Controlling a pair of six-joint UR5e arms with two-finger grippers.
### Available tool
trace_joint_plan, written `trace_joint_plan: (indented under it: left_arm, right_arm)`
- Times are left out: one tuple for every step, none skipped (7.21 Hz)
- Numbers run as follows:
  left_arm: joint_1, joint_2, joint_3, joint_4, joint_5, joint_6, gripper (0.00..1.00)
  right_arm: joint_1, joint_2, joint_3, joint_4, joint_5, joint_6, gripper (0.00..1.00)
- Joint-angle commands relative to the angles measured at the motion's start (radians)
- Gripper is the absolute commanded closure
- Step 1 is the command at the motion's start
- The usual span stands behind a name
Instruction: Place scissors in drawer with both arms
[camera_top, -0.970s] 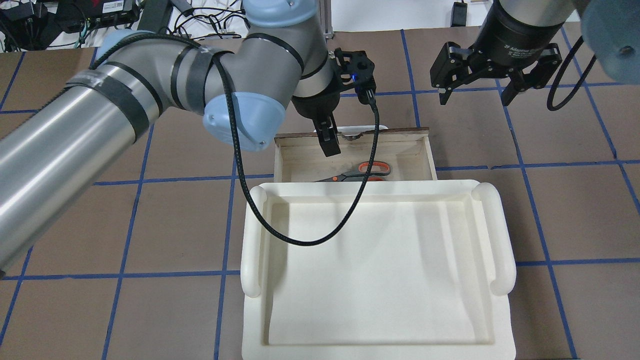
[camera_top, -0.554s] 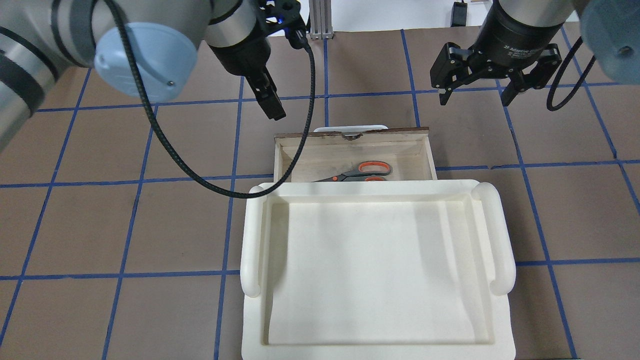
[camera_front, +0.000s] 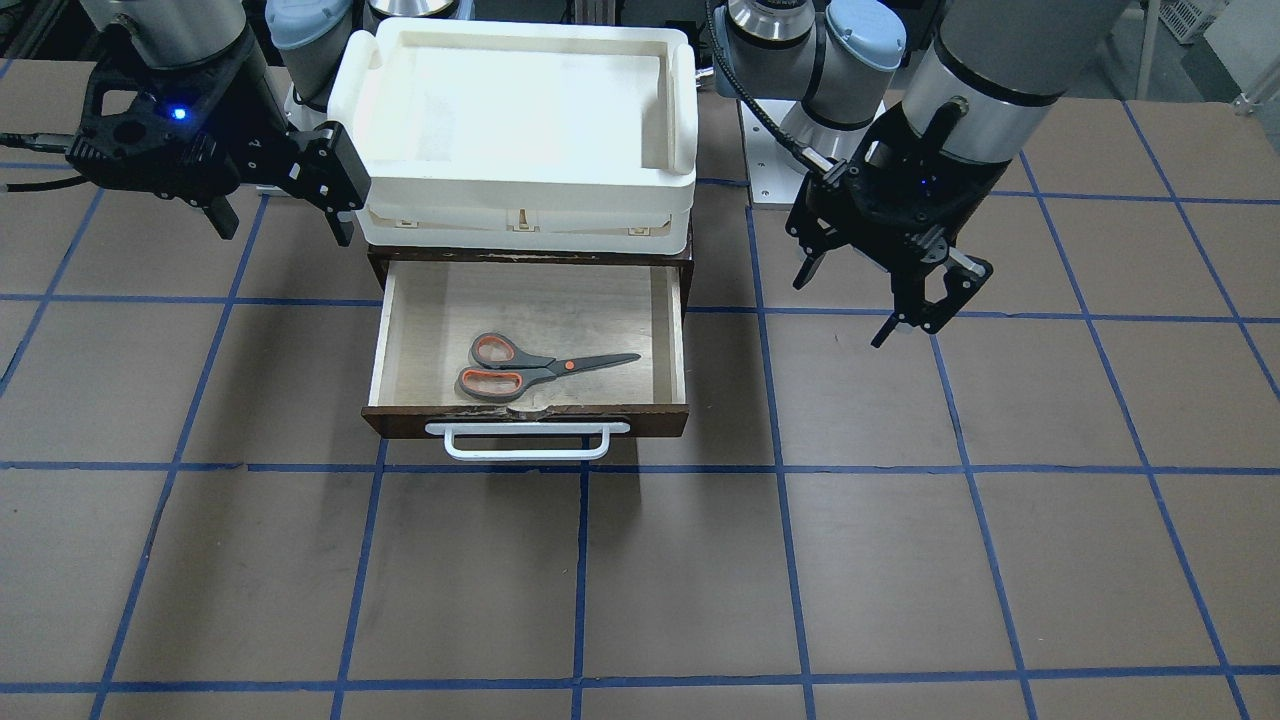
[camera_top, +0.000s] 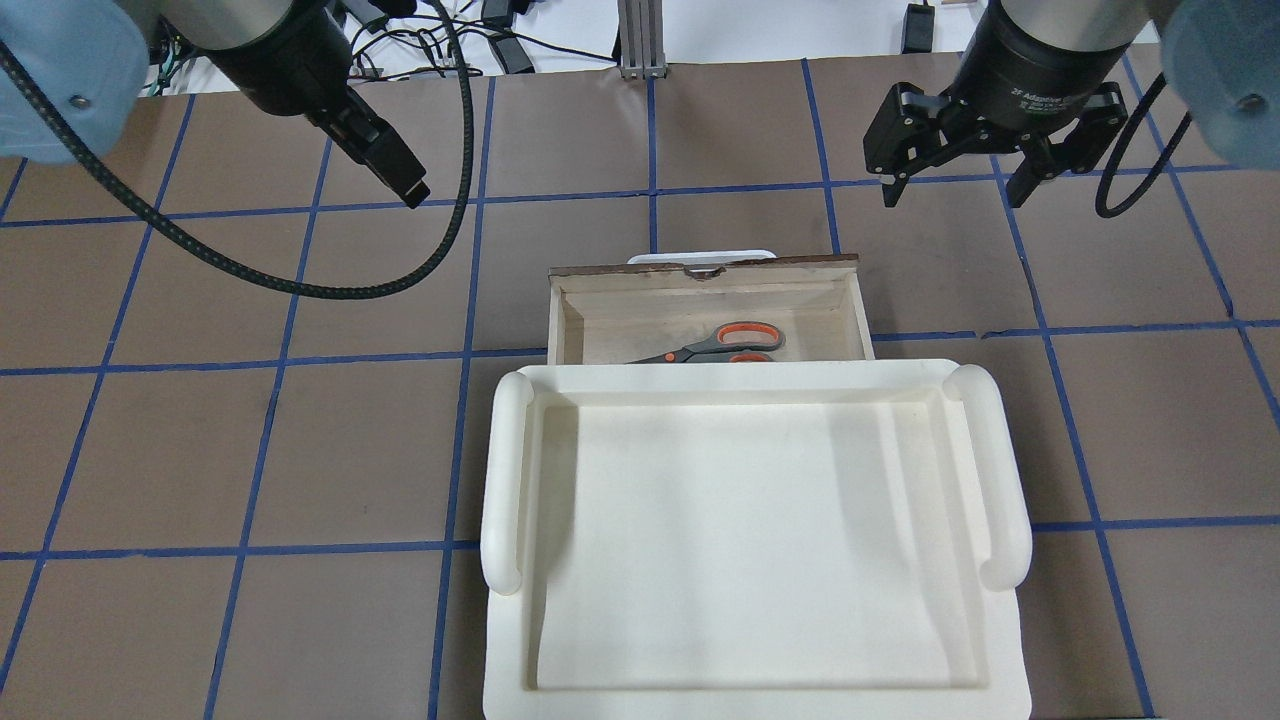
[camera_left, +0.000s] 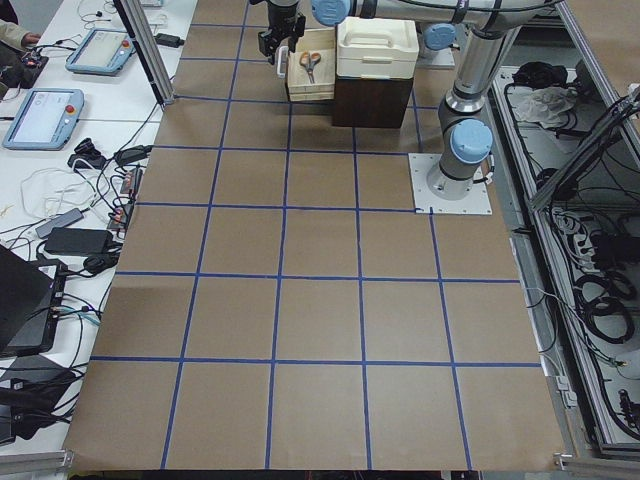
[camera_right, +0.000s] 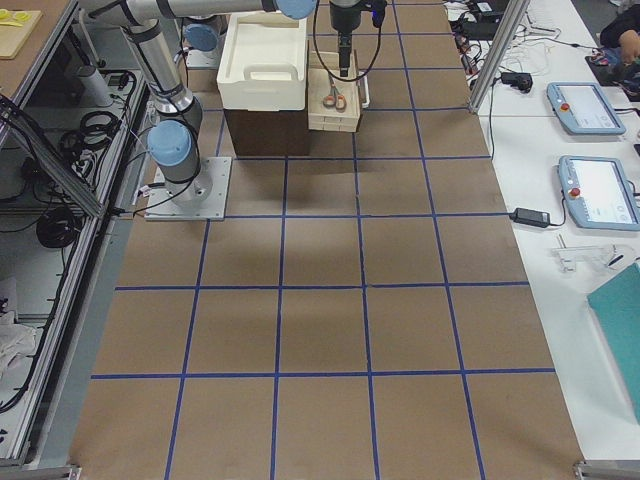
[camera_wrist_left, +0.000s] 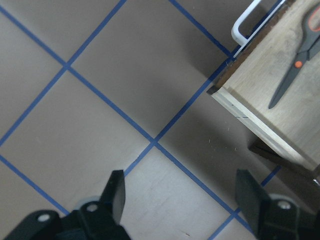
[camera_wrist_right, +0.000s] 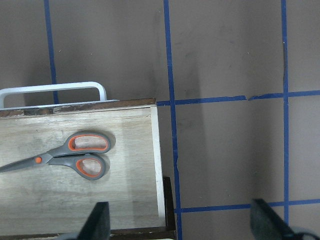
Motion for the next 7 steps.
trace_joint_plan:
  left_arm:
    - [0.009, 0.028, -0.009, -0.017, 0.015, -0.229, 0.06]
    - [0.009, 0.039, -0.01, -0.021, 0.1, -0.303, 0.0]
    - [0.009, 0.054, -0.012, -0.043, 0.139, -0.348, 0.0]
    - [0.014, 0.068, -0.012, -0.108, 0.132, -0.451, 0.0]
    - [0.011, 0.076, -0.015, -0.12, 0.127, -0.562, 0.0]
    - [0.012, 0.086, -0.021, -0.123, 0.13, -0.61, 0.0]
    - [0.012, 0.097, -0.029, -0.133, 0.127, -0.629, 0.0]
  right_arm:
    - [0.0, 0.001, 0.0, -0.002, 0.001, -0.003, 0.0]
    - [0.0, 0.001, 0.0, -0.001, 0.001, -0.009, 0.0]
    - [0.0, 0.001, 0.0, -0.002, 0.002, -0.009, 0.0]
    - [0.0, 0.001, 0.0, -0.002, 0.002, -0.009, 0.0]
    - [0.0, 0.001, 0.0, -0.002, 0.002, -0.009, 0.0]
    - [0.0, 0.001, 0.0, -0.002, 0.002, -0.009, 0.0]
    - [0.0, 0.001, 0.0, -0.002, 0.002, -0.011, 0.0]
